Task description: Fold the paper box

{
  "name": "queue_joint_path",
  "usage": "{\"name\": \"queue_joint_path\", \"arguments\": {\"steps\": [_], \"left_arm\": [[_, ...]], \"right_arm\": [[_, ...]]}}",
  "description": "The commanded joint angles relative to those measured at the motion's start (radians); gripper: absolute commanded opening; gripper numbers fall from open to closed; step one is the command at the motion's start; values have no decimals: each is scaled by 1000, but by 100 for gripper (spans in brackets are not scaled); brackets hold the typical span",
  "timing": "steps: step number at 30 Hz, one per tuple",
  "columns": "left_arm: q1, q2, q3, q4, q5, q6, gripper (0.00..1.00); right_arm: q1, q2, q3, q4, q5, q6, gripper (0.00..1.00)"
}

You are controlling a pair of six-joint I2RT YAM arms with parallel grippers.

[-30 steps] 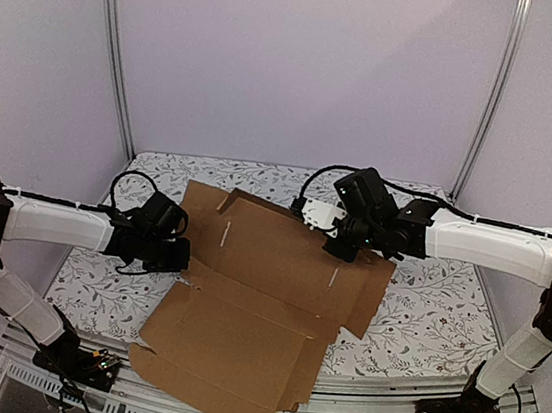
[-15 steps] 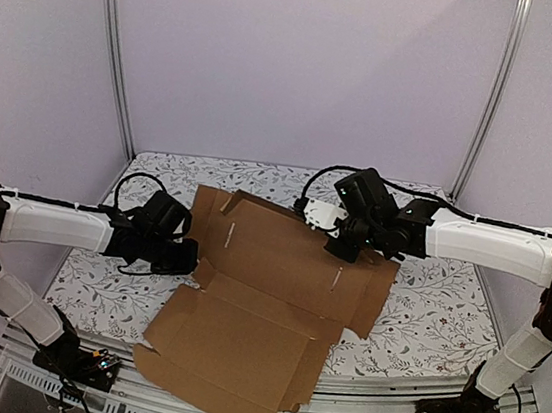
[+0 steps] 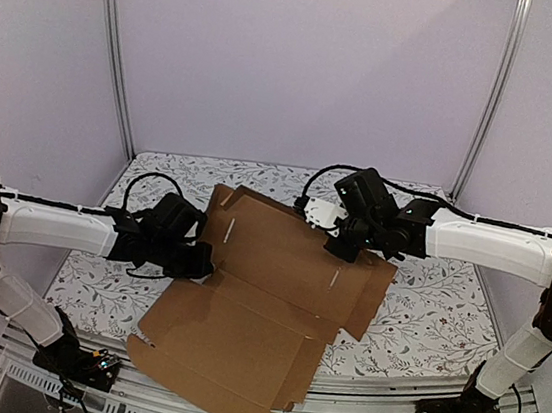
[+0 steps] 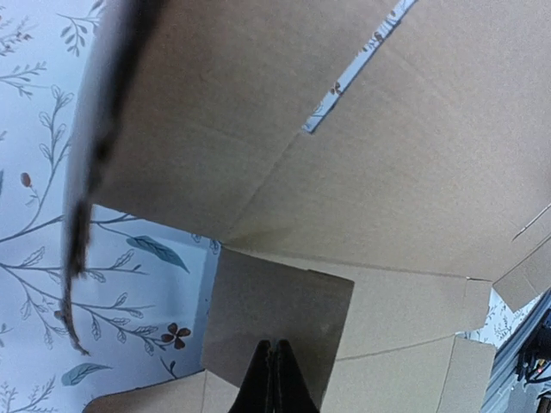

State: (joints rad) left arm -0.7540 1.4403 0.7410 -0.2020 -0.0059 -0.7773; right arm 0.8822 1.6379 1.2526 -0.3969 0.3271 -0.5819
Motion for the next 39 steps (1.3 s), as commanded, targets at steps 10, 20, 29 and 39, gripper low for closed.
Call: {"name": "queue_joint_path", "arguments": {"steps": [10, 20, 29, 39], "left_arm": [[-91, 106, 60, 49, -52, -32, 0], [-97, 77, 80, -4, -95, -7, 0], [-96, -9, 109, -113, -157, 51, 0], [-87, -153, 160, -271, -243, 144, 1]], "right_arm": [[-1, -24, -7, 40, -19, 30, 0], [-1, -28, -19, 38, 9, 12, 0], [3, -17, -17, 47, 96, -88, 0], [22, -8, -47, 121, 149, -241, 0]]}}
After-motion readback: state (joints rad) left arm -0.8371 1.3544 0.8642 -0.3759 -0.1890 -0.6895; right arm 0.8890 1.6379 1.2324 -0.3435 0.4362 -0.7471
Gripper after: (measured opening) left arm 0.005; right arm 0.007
